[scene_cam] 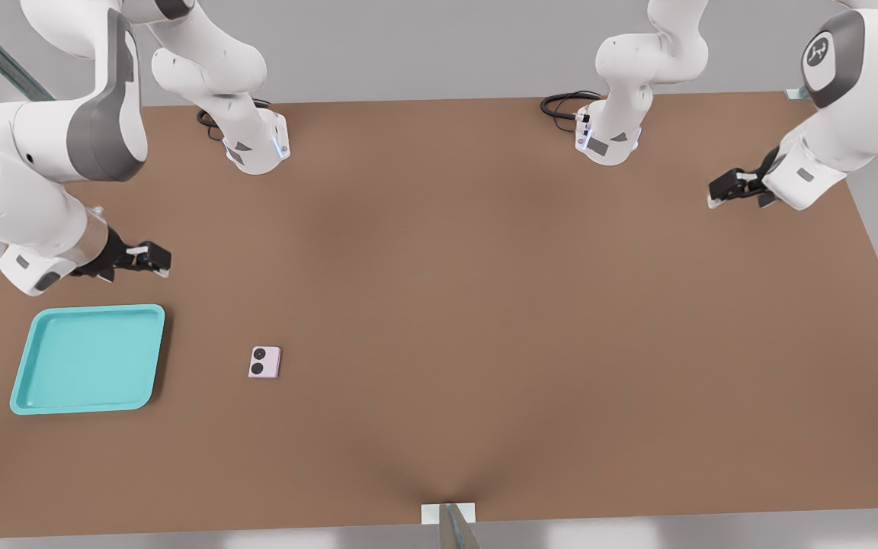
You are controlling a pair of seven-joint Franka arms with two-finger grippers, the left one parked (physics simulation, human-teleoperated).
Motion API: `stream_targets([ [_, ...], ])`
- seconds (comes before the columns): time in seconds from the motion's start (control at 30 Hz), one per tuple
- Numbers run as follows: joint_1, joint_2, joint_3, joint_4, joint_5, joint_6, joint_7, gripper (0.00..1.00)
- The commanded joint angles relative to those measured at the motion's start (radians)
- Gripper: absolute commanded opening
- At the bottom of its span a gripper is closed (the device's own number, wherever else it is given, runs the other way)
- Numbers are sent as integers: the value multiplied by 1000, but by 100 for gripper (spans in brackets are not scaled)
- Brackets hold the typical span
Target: Keep left arm still and place phone on the tray with right arm
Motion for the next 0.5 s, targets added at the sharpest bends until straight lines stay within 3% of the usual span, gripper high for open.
stream_targets([
  [0.0,-6,-1,0,-2,2,83,20,100],
  [0.1,1,78,26,-3,4,103,22,100],
  [0.27,54,318,43,-19,-2,371,56,100],
  [0.3,53,328,43,-117,-2,500,69,100],
  [0.37,59,369,43,-218,-1,668,175,100],
  [0.47,64,446,43,-215,-2,715,319,100],
])
